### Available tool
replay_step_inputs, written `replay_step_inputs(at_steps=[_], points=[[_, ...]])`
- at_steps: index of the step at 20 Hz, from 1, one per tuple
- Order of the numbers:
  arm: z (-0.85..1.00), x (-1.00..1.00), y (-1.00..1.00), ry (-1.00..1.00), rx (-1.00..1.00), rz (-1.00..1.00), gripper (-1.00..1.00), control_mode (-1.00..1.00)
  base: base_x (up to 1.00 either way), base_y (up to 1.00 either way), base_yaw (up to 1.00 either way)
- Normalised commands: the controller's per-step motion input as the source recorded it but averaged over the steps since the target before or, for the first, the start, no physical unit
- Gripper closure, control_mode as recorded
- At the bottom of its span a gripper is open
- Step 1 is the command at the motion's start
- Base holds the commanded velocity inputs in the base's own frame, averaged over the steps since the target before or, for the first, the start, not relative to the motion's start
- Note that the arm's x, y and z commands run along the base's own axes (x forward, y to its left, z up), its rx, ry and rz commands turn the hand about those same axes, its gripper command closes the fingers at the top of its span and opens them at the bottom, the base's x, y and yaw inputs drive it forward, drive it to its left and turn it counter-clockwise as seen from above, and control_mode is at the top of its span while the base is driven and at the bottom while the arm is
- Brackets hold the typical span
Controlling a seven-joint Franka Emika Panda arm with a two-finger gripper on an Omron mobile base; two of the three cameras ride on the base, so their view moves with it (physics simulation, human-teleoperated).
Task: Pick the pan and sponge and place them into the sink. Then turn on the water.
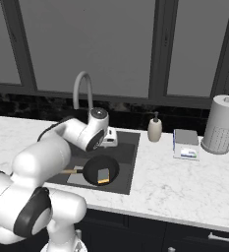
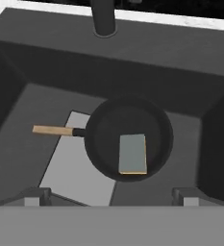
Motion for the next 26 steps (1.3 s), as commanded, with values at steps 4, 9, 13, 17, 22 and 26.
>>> replay_step_inputs(at_steps=[4,9,13,17,22,26], points=[[0.0,0.05,0.0,-0.01,0.1,0.0,-1.0,-1.0,0.0,0.0,0.0],[0.05,0.08,0.0,-0.04,0.23,-0.03,-1.0,-1.0,0.0,0.0,0.0],[0.17,0.09,0.0,0.0,0.25,-0.13,-1.0,-1.0,0.0,0.0,0.0],[0.28,0.09,0.01,0.03,0.2,-0.16,-1.0,-1.0,0.0,0.0,0.0],[0.04,0.08,0.07,0.07,0.04,-0.14,-1.0,-1.0,0.0,0.0,0.0],[0.0,0.0,0.0,0.01,0.0,0.0,-1.0,-1.0,0.0,0.0,0.0]])
